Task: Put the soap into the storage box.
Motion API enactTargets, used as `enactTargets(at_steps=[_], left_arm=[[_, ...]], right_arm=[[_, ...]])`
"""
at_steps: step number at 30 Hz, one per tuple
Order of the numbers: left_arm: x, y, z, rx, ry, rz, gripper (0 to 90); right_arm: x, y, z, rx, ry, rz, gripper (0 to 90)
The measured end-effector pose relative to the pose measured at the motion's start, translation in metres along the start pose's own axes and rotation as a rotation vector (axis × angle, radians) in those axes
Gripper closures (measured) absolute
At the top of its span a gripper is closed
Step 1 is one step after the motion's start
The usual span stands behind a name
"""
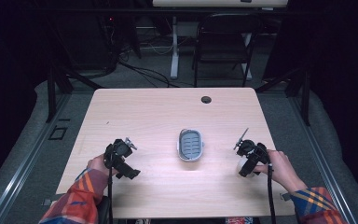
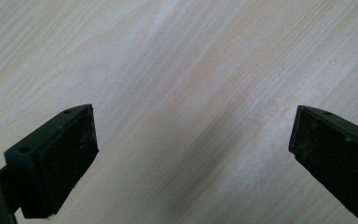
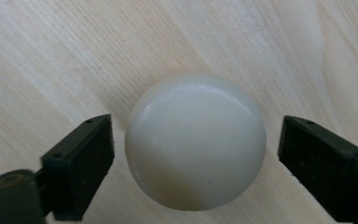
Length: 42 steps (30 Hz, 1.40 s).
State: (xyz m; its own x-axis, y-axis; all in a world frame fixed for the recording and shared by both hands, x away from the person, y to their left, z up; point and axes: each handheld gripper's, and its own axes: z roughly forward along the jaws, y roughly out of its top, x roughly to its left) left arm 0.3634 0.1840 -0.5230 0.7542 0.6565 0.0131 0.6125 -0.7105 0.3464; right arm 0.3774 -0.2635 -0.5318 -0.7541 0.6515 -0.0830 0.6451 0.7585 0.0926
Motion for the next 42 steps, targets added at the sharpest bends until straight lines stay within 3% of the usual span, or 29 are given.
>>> enactTargets(at_steps=[4, 11, 12, 15, 21, 25, 26, 42], left_arm=[[0.0, 0.0, 0.0, 0.0, 0.0, -0.002, 1.1], [0.0, 0.0, 0.0, 0.002, -0.001, 0.001, 1.1], [0.0, 0.0, 0.0, 0.003, -0.001, 0.001, 1.1], [0.0, 0.0, 0.0, 0.001, -0.001, 0.0, 1.1], [0.0, 0.0, 0.0, 0.0, -0.001, 0.001, 1.2], [-0.001, 0.0, 0.0, 0.001, -0.003, 0.001, 1.2], [-0.001, 0.0, 0.001, 0.001, -0.003, 0.002, 1.2], [0.0, 0.001, 0.002, 0.012, -0.008, 0.011, 1.3]], right_arm=[[0.0, 0.003, 0.001, 0.034, -0.004, -0.021, 14.6], [-0.001, 0.003, 0.004, 0.039, -0.007, -0.006, 17.2], [-0.003, 0.004, 0.002, 0.069, -0.009, -0.025, 18.1], [-0.001, 0.003, 0.005, 0.045, -0.002, 0.005, 20.6], [-0.002, 0.003, 0.002, 0.065, 0.009, 0.003, 24.1], [-0.004, 0.003, -0.002, 0.05, 0.004, 0.006, 24.3], [-0.004, 0.002, -0.003, 0.025, 0.006, 0.022, 24.3], [-0.003, 0.012, -0.019, 0.022, -0.011, -0.012, 24.4]])
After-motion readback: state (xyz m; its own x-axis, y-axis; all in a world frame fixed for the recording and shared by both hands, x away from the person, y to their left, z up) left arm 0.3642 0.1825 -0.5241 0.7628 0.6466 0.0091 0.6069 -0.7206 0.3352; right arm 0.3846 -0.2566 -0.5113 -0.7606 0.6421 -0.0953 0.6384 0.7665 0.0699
